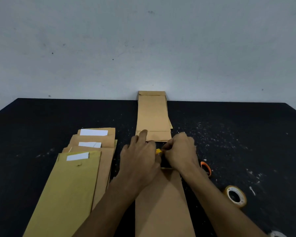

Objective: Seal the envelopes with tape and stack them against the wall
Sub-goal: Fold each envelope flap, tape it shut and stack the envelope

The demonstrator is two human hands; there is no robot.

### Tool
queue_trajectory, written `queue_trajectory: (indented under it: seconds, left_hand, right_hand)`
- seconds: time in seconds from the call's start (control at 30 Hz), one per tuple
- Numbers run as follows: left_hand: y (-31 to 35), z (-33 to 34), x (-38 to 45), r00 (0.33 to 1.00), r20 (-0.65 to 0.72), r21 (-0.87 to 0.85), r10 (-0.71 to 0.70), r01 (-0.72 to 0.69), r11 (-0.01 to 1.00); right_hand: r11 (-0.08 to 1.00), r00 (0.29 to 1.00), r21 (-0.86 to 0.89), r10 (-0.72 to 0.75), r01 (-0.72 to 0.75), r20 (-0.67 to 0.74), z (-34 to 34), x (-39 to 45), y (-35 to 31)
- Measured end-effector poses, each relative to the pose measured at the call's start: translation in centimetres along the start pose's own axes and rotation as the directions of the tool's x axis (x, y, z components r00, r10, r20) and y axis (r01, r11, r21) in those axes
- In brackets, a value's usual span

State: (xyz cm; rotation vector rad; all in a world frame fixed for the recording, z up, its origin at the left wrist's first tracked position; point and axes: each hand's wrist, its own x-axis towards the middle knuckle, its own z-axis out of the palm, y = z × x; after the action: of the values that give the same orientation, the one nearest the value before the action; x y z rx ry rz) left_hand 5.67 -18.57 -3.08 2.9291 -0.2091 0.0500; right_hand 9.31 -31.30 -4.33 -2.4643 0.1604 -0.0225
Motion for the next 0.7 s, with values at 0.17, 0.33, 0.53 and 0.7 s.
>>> queue_trajectory:
  seconds: [0.17,0.33,0.53,0.7]
  left_hand:
    - [-0.5,0.5,0.1,0.999,-0.032,-0.034,0.015,-0.016,0.999]
    - [-1.4,0.5,-0.2,0.996,-0.041,-0.059,0.082,-0.085,0.995]
    - [-2.7,-2.6,-1.6,0.98,-0.179,-0.91,-0.087,-0.132,0.392]
    - [-2.8,-4.4,-2.9,0.99,-0.114,-0.951,-0.086,-0.134,-0.277]
  right_hand:
    - [1.0,0.997,0.009,0.015,-0.015,-0.077,0.4,0.8,0.6]
    - [0.995,0.998,0.091,0.034,-0.028,-0.06,0.3,0.9,0.8]
    - [0.932,0.989,0.341,-0.087,0.124,-0.12,-2.3,-1.5,0.2]
    - [0.648,0.991,0.761,-0.083,-0.024,0.102,-4.0,-4.6,-2.2]
